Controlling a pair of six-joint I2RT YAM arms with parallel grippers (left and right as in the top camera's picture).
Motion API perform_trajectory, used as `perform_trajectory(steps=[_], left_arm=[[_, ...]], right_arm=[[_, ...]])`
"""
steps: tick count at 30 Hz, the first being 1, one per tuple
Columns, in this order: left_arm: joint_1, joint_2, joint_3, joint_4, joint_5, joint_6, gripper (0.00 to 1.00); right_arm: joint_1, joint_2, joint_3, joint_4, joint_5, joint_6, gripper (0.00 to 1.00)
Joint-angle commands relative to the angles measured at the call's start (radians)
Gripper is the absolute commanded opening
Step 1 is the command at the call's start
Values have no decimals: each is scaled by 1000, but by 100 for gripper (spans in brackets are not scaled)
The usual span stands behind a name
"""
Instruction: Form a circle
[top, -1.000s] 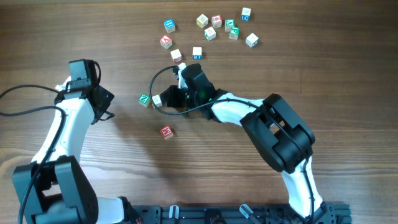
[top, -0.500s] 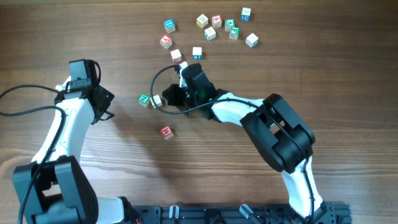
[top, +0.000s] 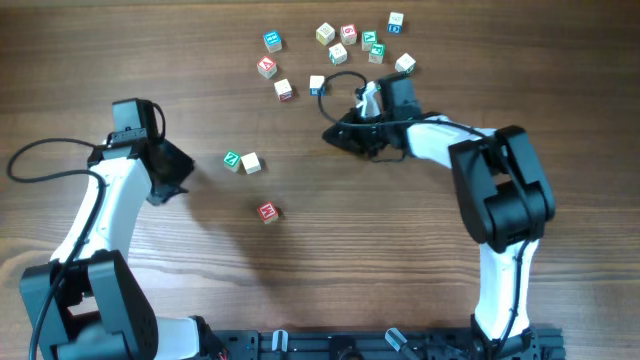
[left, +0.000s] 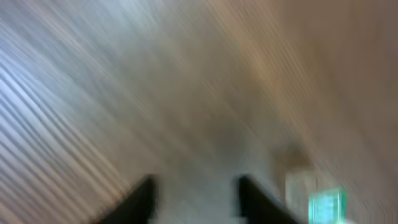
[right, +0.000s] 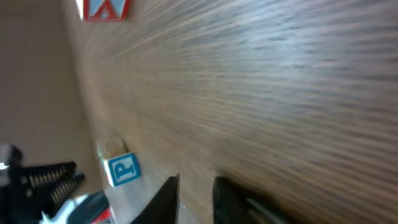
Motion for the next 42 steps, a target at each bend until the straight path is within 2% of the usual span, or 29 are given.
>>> perform_trajectory(steps=[1, 2, 5, 7, 9, 10, 12, 14, 18, 27, 28, 30, 33, 36, 39, 40, 42], left_arm=[[-32, 5, -4, -97, 228, 72, 87], [-53, 5, -4, -146, 229, 72, 89], [-129, -6, -4, -252, 232, 30, 90], [-202, -28, -4, -304, 232, -28, 92], [-309, -56, -4, -322, 224, -142, 94], [-357, -63, -4, -318, 209, -198, 100], [-471, -63, -4, -288, 120, -323, 100], [-545, -60, -6, -243, 36, -395, 100], [-623, -58, -23, -116, 8, -397, 100], [-628, -56, -179, 0, -34, -445, 100], [-628, -56, -192, 23, -34, -445, 96], [-628, -56, -230, 100, -16, -444, 82], [-629, -56, -254, 122, -8, -441, 77], [-629, -55, -270, 136, -13, -439, 55], [-629, -56, -272, 140, -27, -362, 38], [-628, -56, -272, 140, -32, -309, 27], [-627, -57, -270, 140, -35, -233, 25]], right_arm=[[-29, 23, -13, -42, 32, -44, 38], [-31, 23, -13, -41, 39, -44, 46], [-32, 23, -13, -41, 57, -44, 56], [-32, 23, -13, -39, 62, -43, 59], [-32, 23, -13, -39, 69, -43, 60], [-32, 23, -13, -39, 77, -43, 62], [-32, 23, -13, -39, 80, -43, 63], [-32, 23, -13, -40, 85, -44, 64], [-32, 23, -13, -40, 87, -44, 65], [-32, 23, -13, -41, 87, -43, 65], [-32, 23, -13, -40, 87, -43, 65], [-32, 23, -13, -40, 87, -43, 65], [-32, 23, -13, -40, 88, -35, 65], [-32, 23, -13, -40, 87, -36, 65], [-32, 23, -13, -40, 88, -36, 65], [-32, 23, -13, -40, 88, -36, 65], [-32, 23, -13, -40, 88, -35, 64]])
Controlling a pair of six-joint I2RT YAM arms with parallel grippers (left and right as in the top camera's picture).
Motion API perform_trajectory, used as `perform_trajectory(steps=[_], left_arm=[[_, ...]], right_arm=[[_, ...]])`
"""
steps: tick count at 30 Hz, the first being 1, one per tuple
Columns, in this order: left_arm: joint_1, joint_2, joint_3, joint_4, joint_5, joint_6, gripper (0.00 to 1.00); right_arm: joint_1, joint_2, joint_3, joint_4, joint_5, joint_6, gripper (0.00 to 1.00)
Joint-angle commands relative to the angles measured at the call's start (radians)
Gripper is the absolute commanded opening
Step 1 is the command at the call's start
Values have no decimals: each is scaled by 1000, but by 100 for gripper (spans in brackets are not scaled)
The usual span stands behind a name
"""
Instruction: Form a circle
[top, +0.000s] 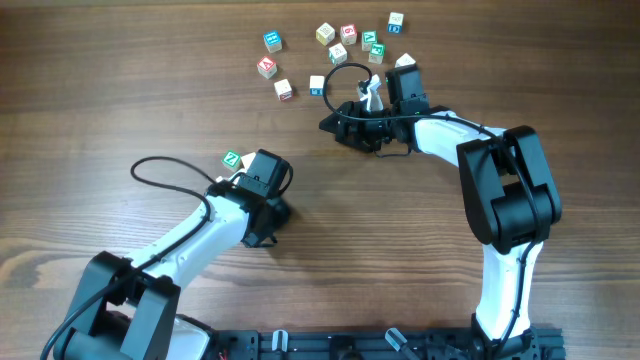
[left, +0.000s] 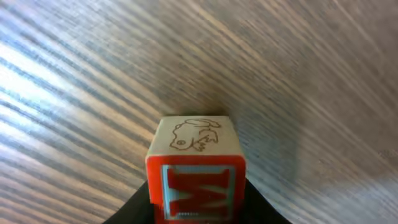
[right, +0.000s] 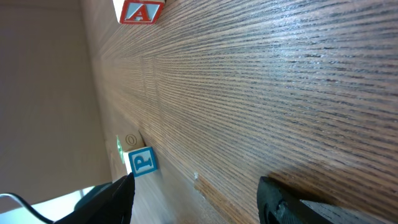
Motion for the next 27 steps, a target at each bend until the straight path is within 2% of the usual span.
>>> perform_trajectory(steps=[1, 4, 5, 8, 12, 15, 20, 22, 27], left_arm=[[6, -9, -2, -5, -25, 212, 21], [25, -10, 23, -43, -25, 461, 19], [29, -10, 27, -63, -25, 486, 17], [39, -16, 31, -144, -58, 544, 18], [56, -16, 31, -198, -353, 560, 15], [60, -16, 31, -129, -463, 575, 19], [60, -16, 30, 58, -449, 814, 22], [68, -16, 30, 97, -366, 896, 25], [156, -14, 30, 68, -151, 931, 26]], right_arm=[[-7, 41, -28, -24, 135, -6, 65], [-7, 41, -28, -23, 134, -6, 65], [-7, 41, -28, -23, 135, -6, 65], [-7, 41, -28, -23, 135, -6, 64], [-7, 41, -28, -21, 138, -6, 65], [-7, 41, -28, -21, 138, -6, 65], [-7, 41, -28, -21, 138, -6, 65], [-7, 41, -28, -21, 140, -6, 65], [-7, 41, -28, -21, 142, -6, 65]])
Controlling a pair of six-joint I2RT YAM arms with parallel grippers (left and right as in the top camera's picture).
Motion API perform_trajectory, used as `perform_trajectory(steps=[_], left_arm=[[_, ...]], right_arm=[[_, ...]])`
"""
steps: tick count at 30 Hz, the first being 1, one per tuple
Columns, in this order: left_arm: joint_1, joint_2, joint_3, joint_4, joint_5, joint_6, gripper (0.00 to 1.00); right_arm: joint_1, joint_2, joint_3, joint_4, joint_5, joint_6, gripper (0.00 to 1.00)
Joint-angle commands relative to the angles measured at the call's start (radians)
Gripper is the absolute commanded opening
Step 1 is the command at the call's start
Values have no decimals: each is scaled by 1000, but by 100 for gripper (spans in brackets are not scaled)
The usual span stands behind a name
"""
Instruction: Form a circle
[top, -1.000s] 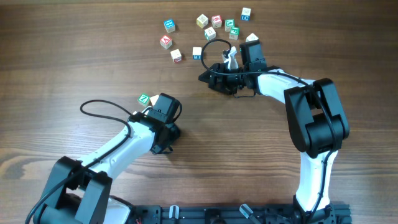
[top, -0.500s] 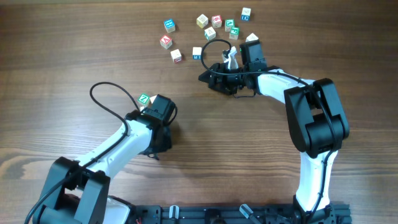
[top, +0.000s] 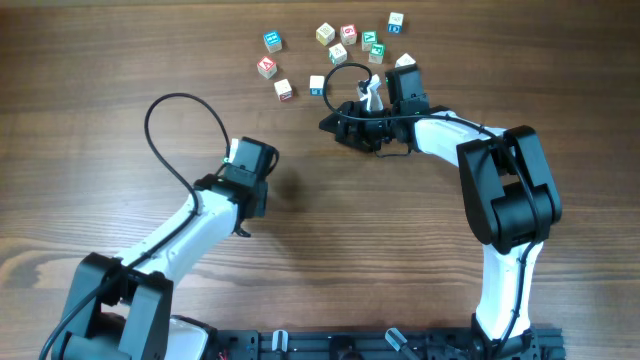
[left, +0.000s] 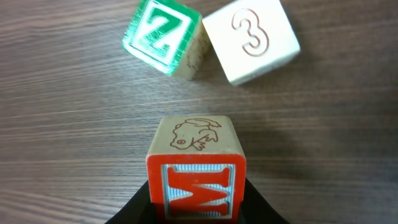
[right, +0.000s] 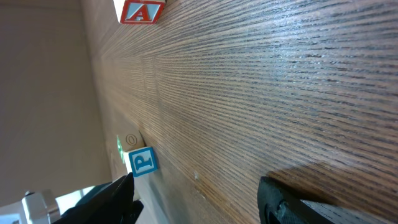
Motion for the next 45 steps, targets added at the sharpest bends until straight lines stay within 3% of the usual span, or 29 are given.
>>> perform_trajectory(steps=[1, 6, 10, 11, 17, 20, 23, 31, 33, 35, 38, 43, 45], left_arm=[[82, -13, 9, -43, 177, 74, 26], [150, -13, 9, -103, 254, 80, 27], [149, -13, 9, -103, 375, 187, 35], [149, -13, 9, -103, 380, 202, 40], [149, -13, 9, -74, 360, 223, 43], [149, -13, 9, -48, 360, 223, 55], [149, -13, 9, -45, 360, 222, 56], [150, -13, 9, -45, 360, 128, 58], [149, -13, 9, -45, 359, 61, 69], [149, -13, 9, -45, 357, -25, 73], [149, -13, 9, -49, 358, -88, 100], [149, -22, 9, -181, 391, -103, 100], [149, -30, 9, -243, 442, -103, 93]], right_arm=[[-7, 41, -28, -23, 143, -7, 65], [-7, 41, -28, -21, 143, -6, 66], [-7, 41, -28, -21, 143, -6, 66], [-7, 41, -28, -20, 143, -6, 66], [-7, 41, -28, -19, 143, -6, 66], [-7, 41, -28, -19, 143, -6, 66], [-7, 41, -28, -19, 143, -6, 66], [-7, 41, -28, -19, 143, -6, 66], [-7, 41, -28, -19, 143, -6, 66], [-7, 41, -28, -19, 142, -6, 66], [-7, 41, -28, -19, 143, -6, 66], [-7, 41, -28, -19, 143, -6, 66], [-7, 41, -28, -19, 143, -6, 66]])
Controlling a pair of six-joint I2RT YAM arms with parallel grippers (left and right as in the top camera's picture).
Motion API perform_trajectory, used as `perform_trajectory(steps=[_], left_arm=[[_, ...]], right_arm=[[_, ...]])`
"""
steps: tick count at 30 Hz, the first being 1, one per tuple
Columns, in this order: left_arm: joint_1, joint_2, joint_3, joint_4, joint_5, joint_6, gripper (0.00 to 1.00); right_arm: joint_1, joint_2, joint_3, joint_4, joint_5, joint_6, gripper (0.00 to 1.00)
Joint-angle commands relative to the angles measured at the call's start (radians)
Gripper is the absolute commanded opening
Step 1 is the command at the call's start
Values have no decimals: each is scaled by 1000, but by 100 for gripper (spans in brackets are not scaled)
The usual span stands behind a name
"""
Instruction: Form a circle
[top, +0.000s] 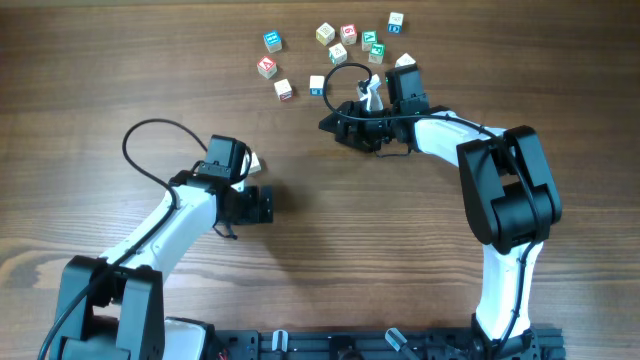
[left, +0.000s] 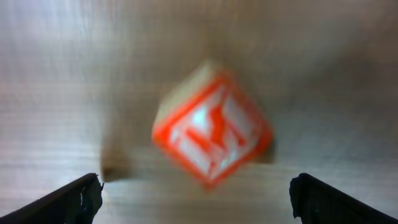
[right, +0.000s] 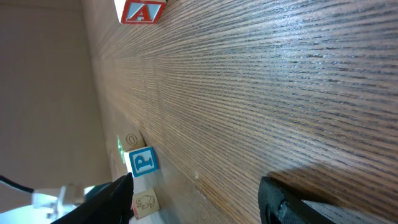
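The red letter block (left: 211, 132) lies loose on the wood, blurred and turned corner-on, just ahead of my open left gripper (left: 202, 202). Overhead, the left gripper (top: 257, 205) covers that block, with a pale number block (top: 251, 160) peeking out beside the wrist. Far off in the right wrist view stand a blue P face (right: 142, 162), a green edge and a block with an animal drawing (right: 144, 202). My right gripper (right: 193, 205) is wide open and empty, overhead (top: 335, 125) just below the block cluster. A red A block (right: 140, 9) lies beyond it.
Several loose letter blocks (top: 338, 52) are scattered at the far middle of the table (top: 120, 60). A black cable loop (top: 340, 80) from the right arm arcs among them. The left arm's cable (top: 150, 150) loops over the table on the left.
My left gripper was shut on the red block beside the green Z and number 3 blocks. It now stands open and drawn back, the block free on the table. The right arm is unchanged.
At first the red block lay alone mid-table, my left gripper far to its left and the right gripper's fingers close together. Then the left gripper was shut on that block and the right was wide open. The block was then held by the Z and 3 blocks, and is now released.
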Motion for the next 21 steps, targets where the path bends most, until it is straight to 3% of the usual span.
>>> perform_trajectory(steps=[1, 2, 3, 4, 8, 13, 21], left_arm=[[5, -31, 5, -93, 112, -26, 82], [4, -31, 5, -107, 151, -18, 62], [3, -31, 5, -113, 190, -15, 26], [3, -31, 5, -111, 205, -15, 4], [3, -29, 5, -13, 203, 58, 4], [3, -7, 3, 169, 184, 63, 4], [3, 89, 3, 110, 185, 63, 4]], right_arm=[[-7, 42, -28, -19, 143, -6, 66], [-7, 42, -28, -19, 143, -6, 66], [-7, 42, -28, -19, 143, -6, 66], [-7, 42, -28, -19, 143, -6, 66], [-7, 42, -28, -19, 143, -6, 66], [-7, 42, -28, -20, 143, -6, 67], [-7, 42, -28, -20, 143, -6, 67]])
